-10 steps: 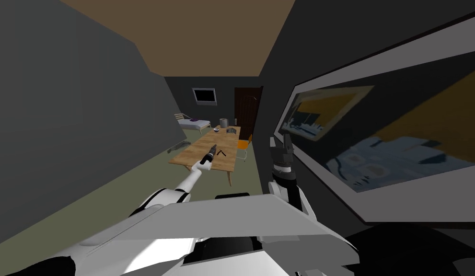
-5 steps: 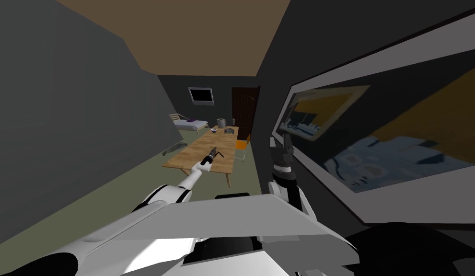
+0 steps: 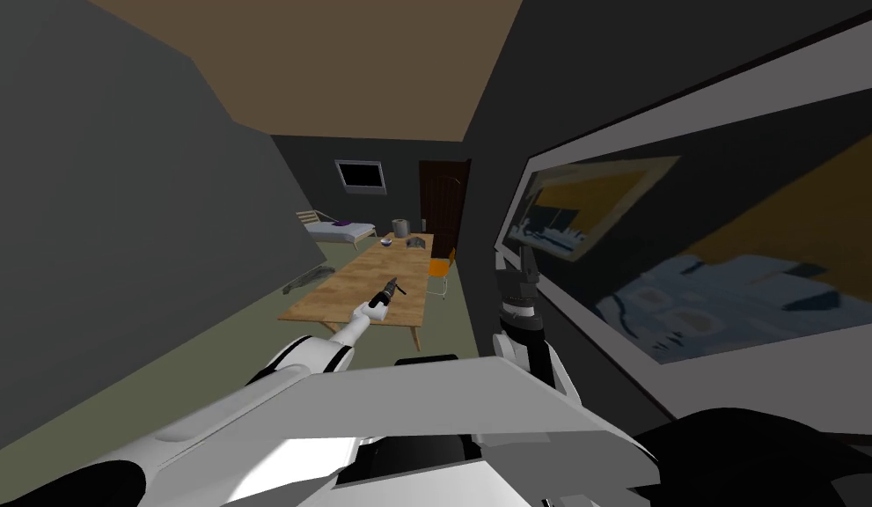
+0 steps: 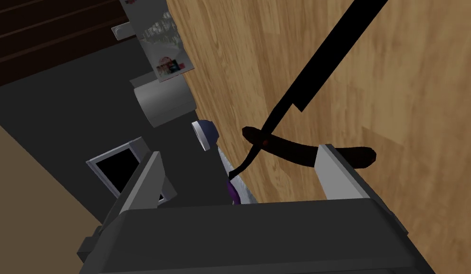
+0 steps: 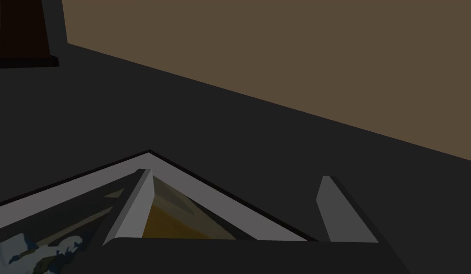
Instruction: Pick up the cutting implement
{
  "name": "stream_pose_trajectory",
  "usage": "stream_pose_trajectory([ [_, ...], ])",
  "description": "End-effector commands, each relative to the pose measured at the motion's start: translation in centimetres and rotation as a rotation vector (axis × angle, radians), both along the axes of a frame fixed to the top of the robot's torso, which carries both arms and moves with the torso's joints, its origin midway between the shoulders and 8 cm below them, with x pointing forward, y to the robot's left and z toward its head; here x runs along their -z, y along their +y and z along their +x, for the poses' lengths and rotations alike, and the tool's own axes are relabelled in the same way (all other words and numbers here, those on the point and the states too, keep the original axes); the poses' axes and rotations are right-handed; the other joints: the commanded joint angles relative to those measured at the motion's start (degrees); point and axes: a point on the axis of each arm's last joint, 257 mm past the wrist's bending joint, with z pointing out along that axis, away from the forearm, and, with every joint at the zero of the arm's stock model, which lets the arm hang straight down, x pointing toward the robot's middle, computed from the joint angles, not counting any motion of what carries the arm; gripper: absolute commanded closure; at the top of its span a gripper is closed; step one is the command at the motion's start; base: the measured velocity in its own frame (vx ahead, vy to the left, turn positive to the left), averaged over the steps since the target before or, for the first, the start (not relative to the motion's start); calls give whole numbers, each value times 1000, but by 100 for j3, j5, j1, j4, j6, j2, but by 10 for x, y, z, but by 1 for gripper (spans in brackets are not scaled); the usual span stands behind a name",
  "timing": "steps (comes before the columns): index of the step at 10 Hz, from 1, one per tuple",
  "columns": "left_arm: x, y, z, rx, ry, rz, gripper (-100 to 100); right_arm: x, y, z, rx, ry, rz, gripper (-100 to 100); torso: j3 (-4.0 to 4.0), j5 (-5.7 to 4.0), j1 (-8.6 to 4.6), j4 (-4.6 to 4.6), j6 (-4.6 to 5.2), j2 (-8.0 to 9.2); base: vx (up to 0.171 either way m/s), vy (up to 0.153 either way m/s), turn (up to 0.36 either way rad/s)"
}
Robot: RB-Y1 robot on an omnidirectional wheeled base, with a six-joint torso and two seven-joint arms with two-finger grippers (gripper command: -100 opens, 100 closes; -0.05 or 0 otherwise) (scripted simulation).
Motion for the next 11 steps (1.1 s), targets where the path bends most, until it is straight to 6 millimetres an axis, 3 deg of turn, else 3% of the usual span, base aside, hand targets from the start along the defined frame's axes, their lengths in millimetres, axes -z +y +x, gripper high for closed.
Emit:
stream_pose_trajectory([
  [1,17,3,-13,-5,39,5,-100,0,0,0,0,0,0,0,0,0,0,0,0,0,139,-9,-69],
  [2,11,3,-9,-3,22,2,-100,0,0,0,0,0,0,0,-4,0,-1,-2,-2,-6,58,-5,-2],
  [3,12,3,-10,-4,26,3,0,0,0,0,0,0,0,0,6,0,0,1,-2,13,11,-1,1],
  [4,16,4,-15,-4,21,2,-100,0,0,0,0,0,0,0,16,0,1,6,-2,30,106,-4,-16],
  [5,15,4,-14,-5,26,2,-100,0,0,0,0,0,0,0,6,0,1,3,-2,9,67,-2,-1],
  [6,15,4,-14,-4,24,2,100,0,0,0,0,0,0,0,8,0,1,2,-2,17,6,-1,5],
  [10,15,5,-14,-5,24,3,100,0,0,0,0,0,0,0,25,1,2,10,-1,43,2,0,0],
  [11,15,5,-14,-5,24,3,0,0,0,0,0,0,0,0,25,1,2,10,-1,44,0,0,0],
])
